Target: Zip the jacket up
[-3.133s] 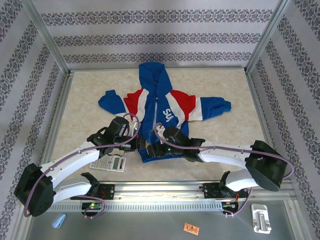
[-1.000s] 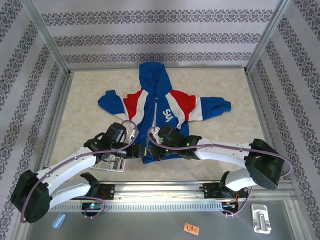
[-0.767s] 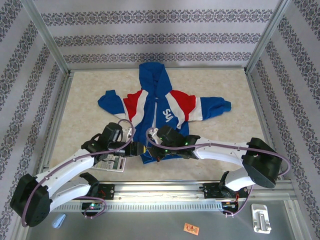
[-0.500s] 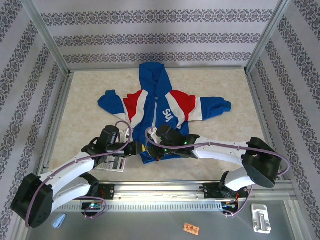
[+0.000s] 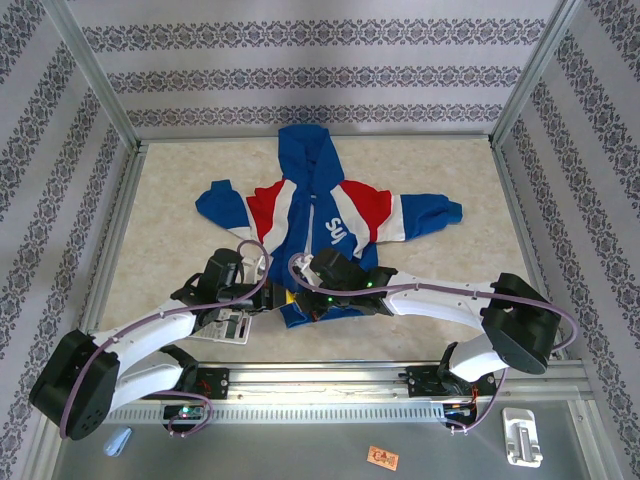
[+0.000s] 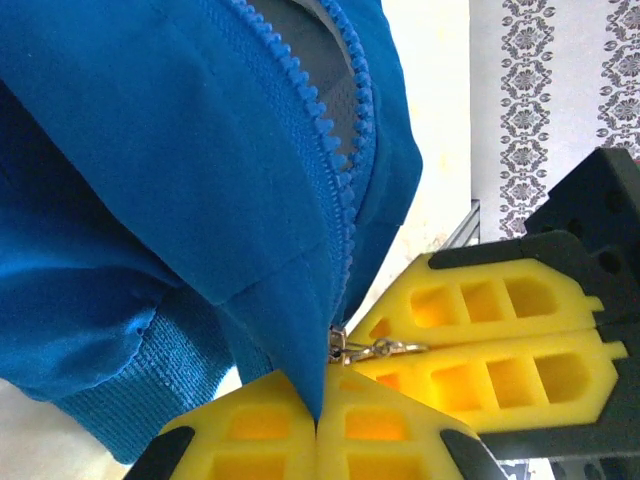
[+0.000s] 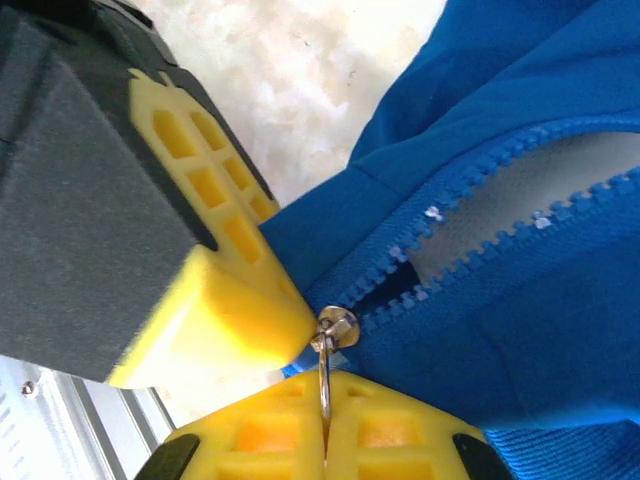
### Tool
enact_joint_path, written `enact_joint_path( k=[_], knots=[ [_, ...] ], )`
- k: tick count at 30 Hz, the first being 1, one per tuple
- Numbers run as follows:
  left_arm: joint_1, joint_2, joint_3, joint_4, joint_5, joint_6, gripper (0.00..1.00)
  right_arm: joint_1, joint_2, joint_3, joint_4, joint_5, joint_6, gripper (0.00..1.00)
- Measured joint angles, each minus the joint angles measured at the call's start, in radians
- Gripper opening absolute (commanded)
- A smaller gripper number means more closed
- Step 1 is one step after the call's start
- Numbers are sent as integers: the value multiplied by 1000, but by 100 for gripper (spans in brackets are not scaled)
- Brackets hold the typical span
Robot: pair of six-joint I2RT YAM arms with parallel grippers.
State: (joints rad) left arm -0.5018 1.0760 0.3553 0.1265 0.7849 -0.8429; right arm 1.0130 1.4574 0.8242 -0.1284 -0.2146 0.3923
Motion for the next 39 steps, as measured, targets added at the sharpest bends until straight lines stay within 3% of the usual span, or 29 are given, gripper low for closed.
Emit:
enact_joint_path(
  k=[22, 39],
  knots=[
    [0, -148, 25, -145, -53, 96, 0, -14, -22, 31, -25, 53, 4, 0],
    [11, -174, 29, -186, -32, 136, 0, -14, 5, 105, -99, 61, -52, 0]
  ],
)
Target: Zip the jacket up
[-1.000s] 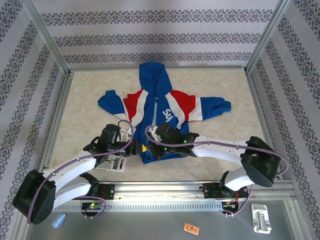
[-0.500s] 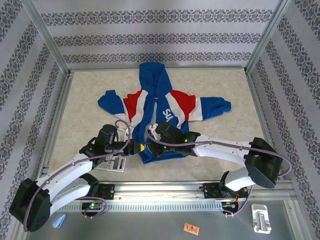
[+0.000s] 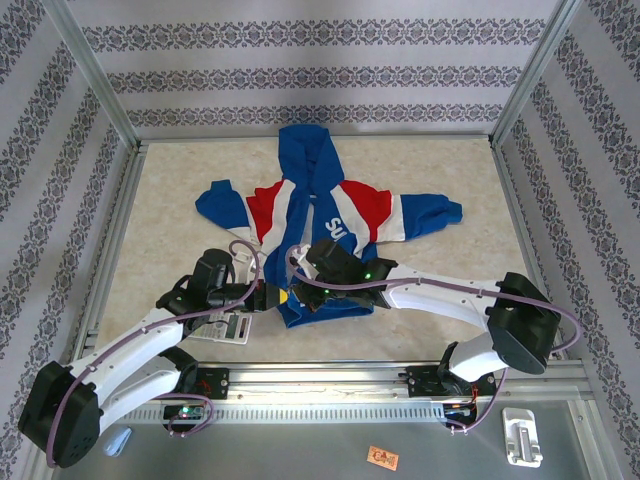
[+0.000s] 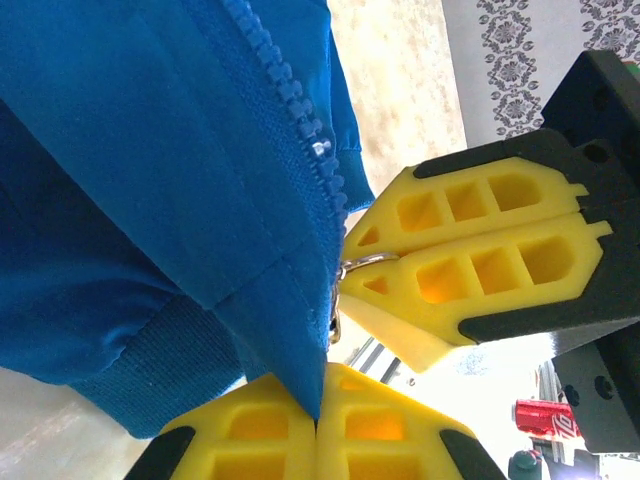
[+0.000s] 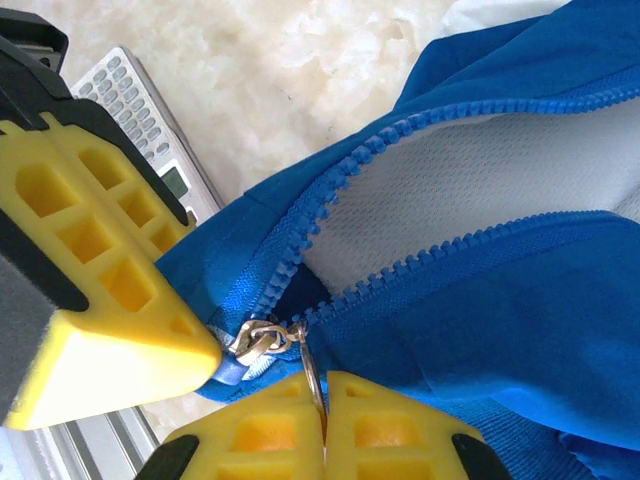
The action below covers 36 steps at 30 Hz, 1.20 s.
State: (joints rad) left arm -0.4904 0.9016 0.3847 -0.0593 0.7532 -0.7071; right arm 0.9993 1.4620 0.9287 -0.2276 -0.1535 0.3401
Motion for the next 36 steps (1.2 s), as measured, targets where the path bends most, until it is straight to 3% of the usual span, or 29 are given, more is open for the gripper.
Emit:
enact_joint_path(
  k=[36],
  knots=[
    [2, 6, 14, -64, 2, 4, 0, -14, -32, -80, 106, -19, 31, 0]
  ],
)
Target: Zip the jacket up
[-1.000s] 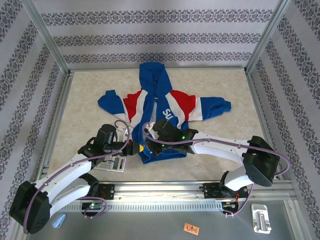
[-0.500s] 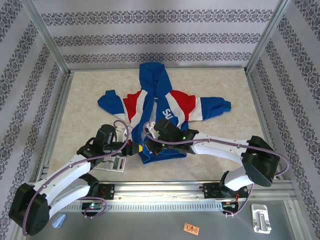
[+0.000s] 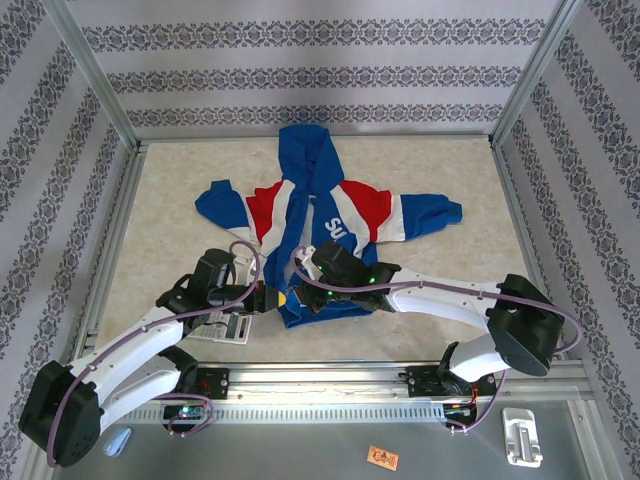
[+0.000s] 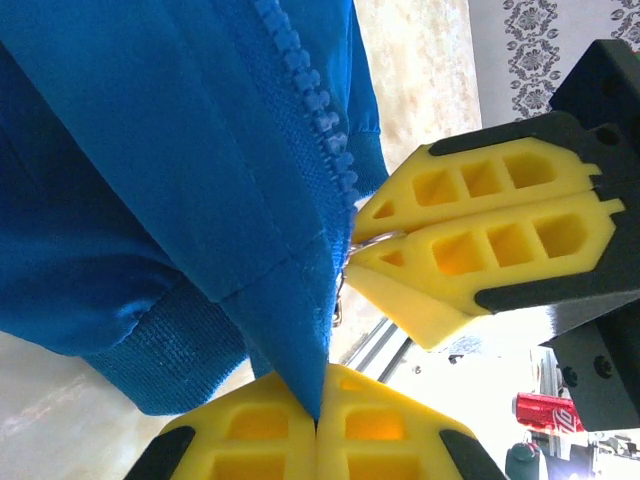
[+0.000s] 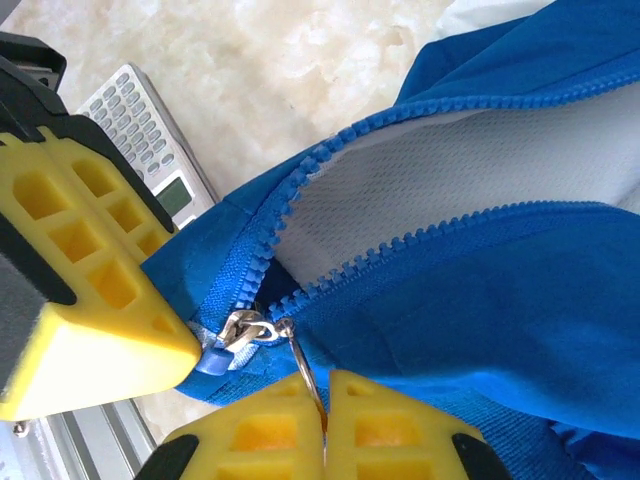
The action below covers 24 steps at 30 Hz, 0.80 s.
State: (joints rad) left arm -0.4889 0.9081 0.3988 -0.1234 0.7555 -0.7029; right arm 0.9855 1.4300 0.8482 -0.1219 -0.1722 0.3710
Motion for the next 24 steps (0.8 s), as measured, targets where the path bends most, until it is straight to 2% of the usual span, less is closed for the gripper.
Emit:
enact_joint_path(
  k=[2, 4, 7, 10, 12, 17, 19, 24],
  knots=[
    [0, -2, 0, 0, -1, 0, 0, 0, -10, 0, 0, 3, 0, 0],
    [-1, -9, 0, -1, -5, 0, 9, -2, -10, 0, 2, 5, -1, 0],
    [-1, -13, 0, -2, -7, -5, 12, -2, -4, 0, 10, 0, -2, 0],
    [-1, -13, -6, -3, -7, -18, 24, -8, 22, 1, 19, 0, -4, 0],
    [-1, -13, -10, -3, -8, -29, 27, -8, 40, 1, 21, -1, -4, 0],
    [0, -43, -13, -3, -28, -52, 44, 6, 65, 3, 22, -6, -4, 0],
    [6, -65, -18, 2, -39, -69, 48, 11, 66, 6, 22, -11, -4, 0],
    [18, -87, -56, 34, -80, -118, 50, 14, 66, 13, 26, -12, -4, 0]
  ],
)
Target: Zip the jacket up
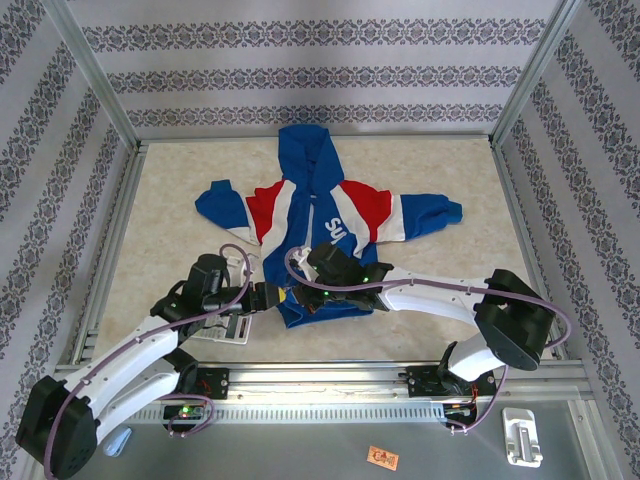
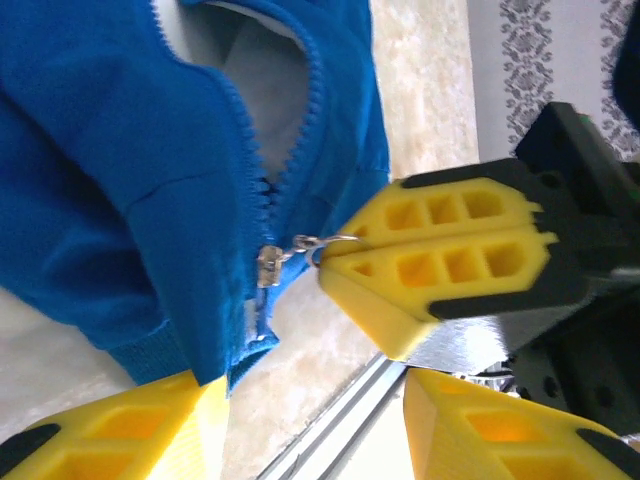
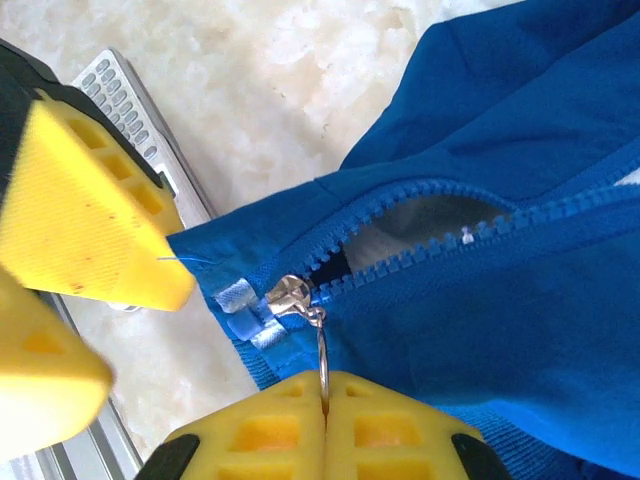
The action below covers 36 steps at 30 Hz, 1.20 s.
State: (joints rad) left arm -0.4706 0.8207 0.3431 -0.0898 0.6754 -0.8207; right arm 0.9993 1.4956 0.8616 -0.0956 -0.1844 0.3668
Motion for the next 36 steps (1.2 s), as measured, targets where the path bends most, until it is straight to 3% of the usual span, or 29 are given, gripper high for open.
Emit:
enact_joint_path(
  k=[10, 18, 22, 24, 36],
  knots=[
    [8, 50, -31, 103, -40, -60, 51, 0, 0, 0, 0, -8, 0, 0],
    [8, 135, -40, 200, -2, -91, 33, 0, 0, 4, -1, -6, 0, 0],
    [8, 133, -50, 211, 21, -95, 9, 0, 0, 13, -1, 13, 1, 0],
    [8, 127, -54, 211, 31, -98, 1, 0, 0, 14, -2, 17, 4, 0],
    [8, 53, -55, 161, 39, -74, 0, -2, 0, 46, -36, 24, 2, 0]
  ],
)
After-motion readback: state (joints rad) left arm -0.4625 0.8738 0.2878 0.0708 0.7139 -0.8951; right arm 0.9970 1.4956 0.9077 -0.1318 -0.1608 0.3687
